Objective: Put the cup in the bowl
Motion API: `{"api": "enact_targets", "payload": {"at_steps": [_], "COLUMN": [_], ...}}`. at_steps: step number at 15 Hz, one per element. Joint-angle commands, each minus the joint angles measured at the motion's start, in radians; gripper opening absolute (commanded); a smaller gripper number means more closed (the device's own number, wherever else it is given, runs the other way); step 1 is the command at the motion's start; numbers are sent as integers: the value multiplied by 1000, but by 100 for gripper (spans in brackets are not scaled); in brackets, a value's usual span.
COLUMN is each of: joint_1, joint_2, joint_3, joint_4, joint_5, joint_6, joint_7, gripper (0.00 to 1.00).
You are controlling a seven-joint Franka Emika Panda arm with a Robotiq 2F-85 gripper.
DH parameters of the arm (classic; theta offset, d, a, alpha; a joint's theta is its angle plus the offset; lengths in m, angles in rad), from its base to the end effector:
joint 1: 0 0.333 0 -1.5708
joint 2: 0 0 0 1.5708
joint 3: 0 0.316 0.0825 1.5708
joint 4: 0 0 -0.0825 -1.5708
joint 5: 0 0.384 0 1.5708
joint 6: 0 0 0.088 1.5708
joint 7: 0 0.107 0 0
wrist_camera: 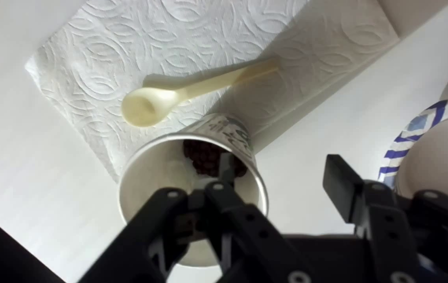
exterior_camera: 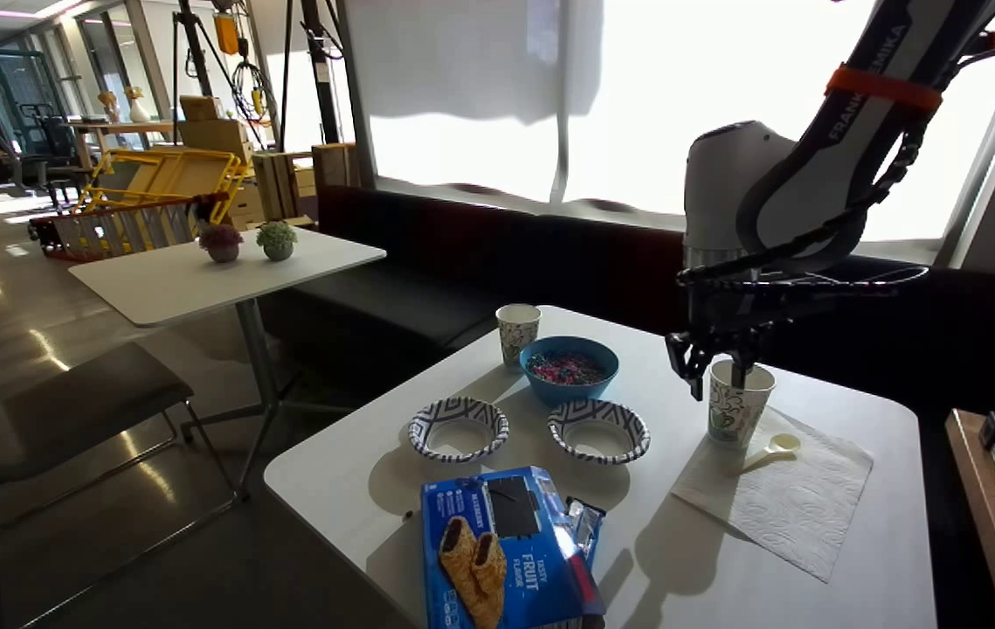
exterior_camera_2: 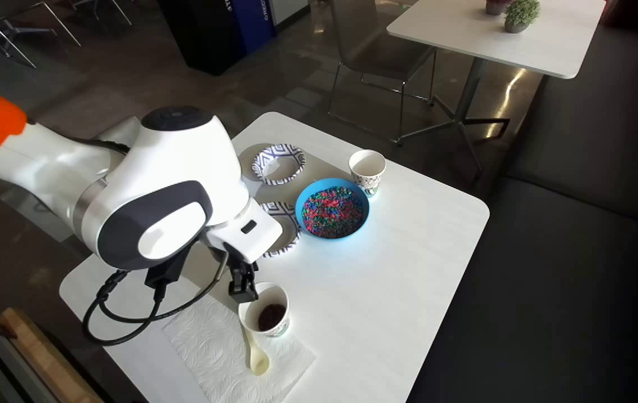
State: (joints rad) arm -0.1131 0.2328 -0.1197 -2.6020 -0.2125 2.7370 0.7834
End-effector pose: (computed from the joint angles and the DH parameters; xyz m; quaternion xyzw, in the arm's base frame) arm 0.4140 -0.0931 0.1655 0.9159 -0.3952 -0.0334 0.0622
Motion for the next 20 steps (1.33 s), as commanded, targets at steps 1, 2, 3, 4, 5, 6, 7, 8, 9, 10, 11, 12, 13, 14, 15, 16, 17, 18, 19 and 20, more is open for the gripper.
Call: {"api": "enact_targets", "payload": {"at_steps": [1,2,3,4,5,6,7,8,9,10,11,12,13,14,15,16,17,18,19,20], "joint_1": [61,76,87,96,106,121,151,172,201,228,260,281,306,312,319,316,307,297,291,281], "joint_2": [72,84,94,102,107,111,104,89,69,45,26,7,-9,-22,-28,-33,-30,-22,-12,1], "joint_3": [-51,-67,-79,-89,-100,-118,-154,-179,-214,-244,-281,-304,-334,-342,-350,-346,-334,-318,-311,-301], "joint_4": [18,20,21,21,20,20,17,12,10,6,8,13,24,36,55,73,95,117,138,157], "joint_5": [30,27,32,41,48,46,29,22,2,-17,-48,-74,-121,-153,-202,-241,-280,-318,-355,-380], "joint_6": [100,119,134,145,154,158,152,139,125,109,101,86,75,66,62,50,46,43,46,54], "joint_7": [-13,-13,-20,-26,-30,-27,-4,6,19,27,40,47,57,55,57,54,46,36,39,25], "gripper": [40,41,42,45,43,34,19,16,7,0,0,0,0,1,0,1,1,1,1,1]}}
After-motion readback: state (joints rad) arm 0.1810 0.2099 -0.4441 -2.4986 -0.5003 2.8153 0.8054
